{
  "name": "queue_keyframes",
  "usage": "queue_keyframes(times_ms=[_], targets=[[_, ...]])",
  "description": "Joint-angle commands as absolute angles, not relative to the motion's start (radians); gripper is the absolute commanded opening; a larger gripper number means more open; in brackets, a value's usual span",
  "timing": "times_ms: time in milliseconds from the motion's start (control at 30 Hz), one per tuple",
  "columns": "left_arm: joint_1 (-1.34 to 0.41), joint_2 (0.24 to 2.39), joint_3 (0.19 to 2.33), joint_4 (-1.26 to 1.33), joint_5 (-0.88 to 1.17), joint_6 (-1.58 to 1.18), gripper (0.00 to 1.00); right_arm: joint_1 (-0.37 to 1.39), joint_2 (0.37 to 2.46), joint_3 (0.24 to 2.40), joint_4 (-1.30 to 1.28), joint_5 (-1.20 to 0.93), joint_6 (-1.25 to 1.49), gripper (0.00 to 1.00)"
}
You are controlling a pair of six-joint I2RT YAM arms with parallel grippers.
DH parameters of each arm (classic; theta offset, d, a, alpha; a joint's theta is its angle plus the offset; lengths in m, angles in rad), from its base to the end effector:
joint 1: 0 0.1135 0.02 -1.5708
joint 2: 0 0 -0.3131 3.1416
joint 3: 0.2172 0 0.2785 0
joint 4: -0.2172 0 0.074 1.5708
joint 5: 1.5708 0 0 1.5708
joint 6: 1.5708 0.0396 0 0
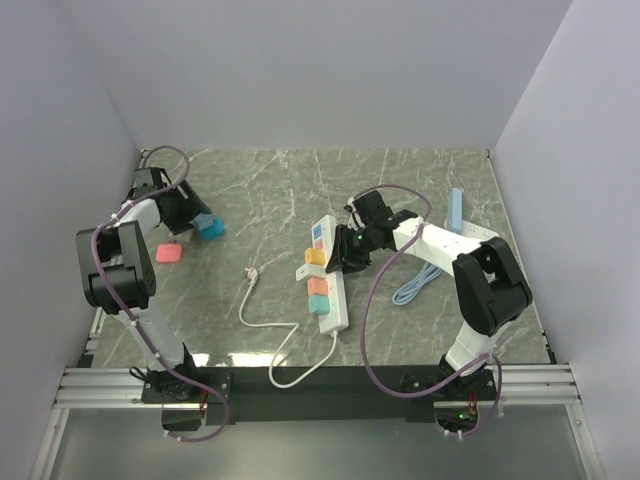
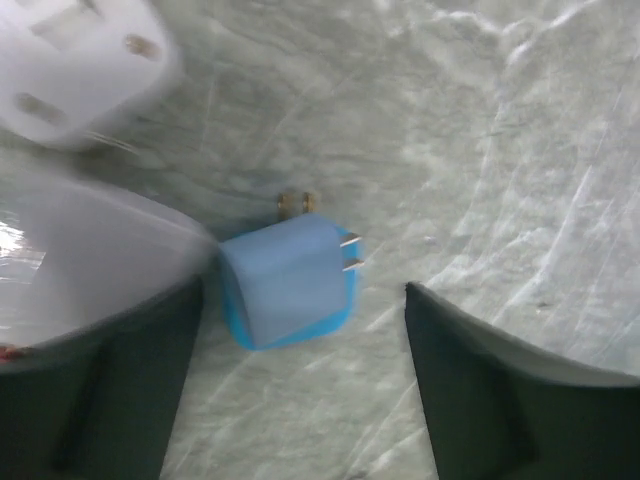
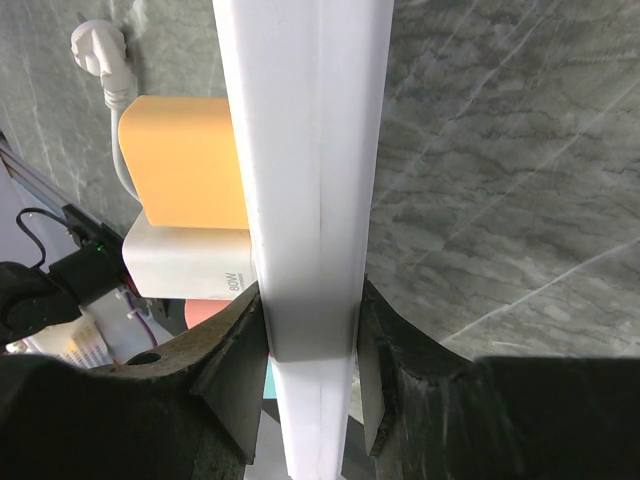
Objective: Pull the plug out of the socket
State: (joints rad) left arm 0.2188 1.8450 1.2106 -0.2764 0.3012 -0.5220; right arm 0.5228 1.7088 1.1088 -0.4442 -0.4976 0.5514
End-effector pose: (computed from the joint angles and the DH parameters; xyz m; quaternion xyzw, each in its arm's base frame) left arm 0.4203 0.0814 0.2137 -0.2933 0.8895 -0.1887 0.2953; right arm 0.3164 0.2042 0.2255 -0.0507 0.9366 0.3333 0.0951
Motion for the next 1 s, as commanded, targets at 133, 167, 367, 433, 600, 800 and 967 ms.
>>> queue_keyframes(times_ms=[133, 167, 367, 433, 600, 800, 967], targets=[[0.229, 1.737, 1.195, -0.252, 0.273, -0.548, 0.99, 0.523, 1.637, 1.164, -0.414, -0.554, 0.552, 0.00], [0.229, 1.718, 1.186, -0.249, 0.285, -0.554, 0.99, 0.525, 1.640, 1.167, -0.417, -0.554, 0.554, 0.00], [0.135, 1.591, 1.097, -0.235, 0.555, -0.500, 0.99, 0.525, 1.661, 1.198, -0.416, -0.560, 0.557, 0.00], [0.045, 1.588, 1.086, -0.251, 0.656, -0.473, 0.99, 0.523, 1.667, 1.207, -0.414, -0.566, 0.552, 0.00], [-0.149, 1.600, 1.052, -0.187, 0.733, -0.485, 0.99, 0.526, 1.680, 1.224, -0.422, -0.572, 0.554, 0.00], [-0.302, 1.637, 1.055, -0.101, 0.762, -0.515, 0.99, 0.534, 1.683, 1.233, -0.420, -0.569, 0.561, 0.00], [-0.354, 1.670, 1.091, -0.129, 0.736, -0.483, 0.99, 0.535, 1.678, 1.236, -0.422, -0.569, 0.566, 0.00]])
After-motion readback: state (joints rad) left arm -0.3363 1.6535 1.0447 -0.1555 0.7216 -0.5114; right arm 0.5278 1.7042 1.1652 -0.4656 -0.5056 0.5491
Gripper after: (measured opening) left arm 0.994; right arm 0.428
